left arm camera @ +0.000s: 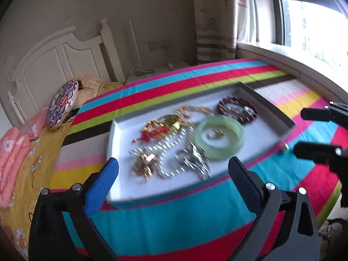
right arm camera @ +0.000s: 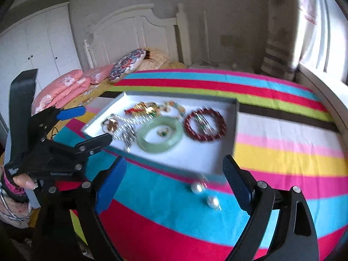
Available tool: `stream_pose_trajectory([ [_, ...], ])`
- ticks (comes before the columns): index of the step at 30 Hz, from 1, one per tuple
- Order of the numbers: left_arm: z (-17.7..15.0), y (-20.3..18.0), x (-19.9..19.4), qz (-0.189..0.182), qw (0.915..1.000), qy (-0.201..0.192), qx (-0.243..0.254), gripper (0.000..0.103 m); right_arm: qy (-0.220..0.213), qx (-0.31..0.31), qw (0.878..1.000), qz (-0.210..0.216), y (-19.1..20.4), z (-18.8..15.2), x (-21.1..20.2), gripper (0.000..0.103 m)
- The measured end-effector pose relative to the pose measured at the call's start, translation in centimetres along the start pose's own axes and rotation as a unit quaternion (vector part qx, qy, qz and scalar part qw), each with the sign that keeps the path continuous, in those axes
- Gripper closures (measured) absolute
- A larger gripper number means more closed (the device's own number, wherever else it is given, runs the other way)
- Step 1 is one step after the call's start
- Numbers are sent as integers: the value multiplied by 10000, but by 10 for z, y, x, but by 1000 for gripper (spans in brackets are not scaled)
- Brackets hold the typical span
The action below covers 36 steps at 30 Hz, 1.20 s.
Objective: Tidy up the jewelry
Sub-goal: 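Grasp a pearl earring with right tool while left tool grasps the other pearl earring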
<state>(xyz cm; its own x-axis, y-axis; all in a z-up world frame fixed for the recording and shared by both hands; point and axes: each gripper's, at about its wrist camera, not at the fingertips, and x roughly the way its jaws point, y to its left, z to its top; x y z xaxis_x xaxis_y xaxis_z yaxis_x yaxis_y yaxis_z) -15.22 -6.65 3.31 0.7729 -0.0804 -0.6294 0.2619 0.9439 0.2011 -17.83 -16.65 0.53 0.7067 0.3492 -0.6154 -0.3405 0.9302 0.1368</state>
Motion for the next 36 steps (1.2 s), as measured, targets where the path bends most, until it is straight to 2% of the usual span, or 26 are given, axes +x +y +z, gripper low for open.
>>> stream_pose_trajectory([
  [9, -17, -30, 4, -24, 9994, 133, 318, 3, 43, 141, 9992, -368, -30, -23, -11, 17],
  [14, -18, -41, 9, -27, 9986, 214, 480, 3, 454, -66, 9970, -617, -35, -28, 2, 17],
  [16, -19, -43, 9, -64, 9983, 250, 521, 3, 501, -166, 9969, -589, -32, -29, 4, 17],
  [20, -19, -44, 12, -521, 9969, 479, 342, 3, 644, -349, 9964, -421, -24, -30, 10, 31],
  [24, -19, -49, 14, -1103, 9917, 632, 181, 6, 690, -422, 9960, -373, -22, -27, 14, 45],
  [26, -18, -56, 16, -1448, 9865, 743, 165, 23, 741, -474, 9955, -343, -20, -25, 18, 56],
  [28, -16, -63, 19, -1693, 9818, 838, 170, 34, 805, -479, 9950, -358, -21, -25, 21, 64],
  [31, -14, -74, 20, -1927, 9776, 835, 172, 39, 761, -550, 9949, -354, -21, -28, 20, 76],
  [34, -10, -85, 24, -2164, 9723, 868, 182, 49, 719, -560, 9952, -360, -24, -29, 19, 87],
  [36, -5, -95, 27, -2256, 9703, 848, 221, 51, 675, -626, 9948, -439, -25, -32, 15, 87],
])
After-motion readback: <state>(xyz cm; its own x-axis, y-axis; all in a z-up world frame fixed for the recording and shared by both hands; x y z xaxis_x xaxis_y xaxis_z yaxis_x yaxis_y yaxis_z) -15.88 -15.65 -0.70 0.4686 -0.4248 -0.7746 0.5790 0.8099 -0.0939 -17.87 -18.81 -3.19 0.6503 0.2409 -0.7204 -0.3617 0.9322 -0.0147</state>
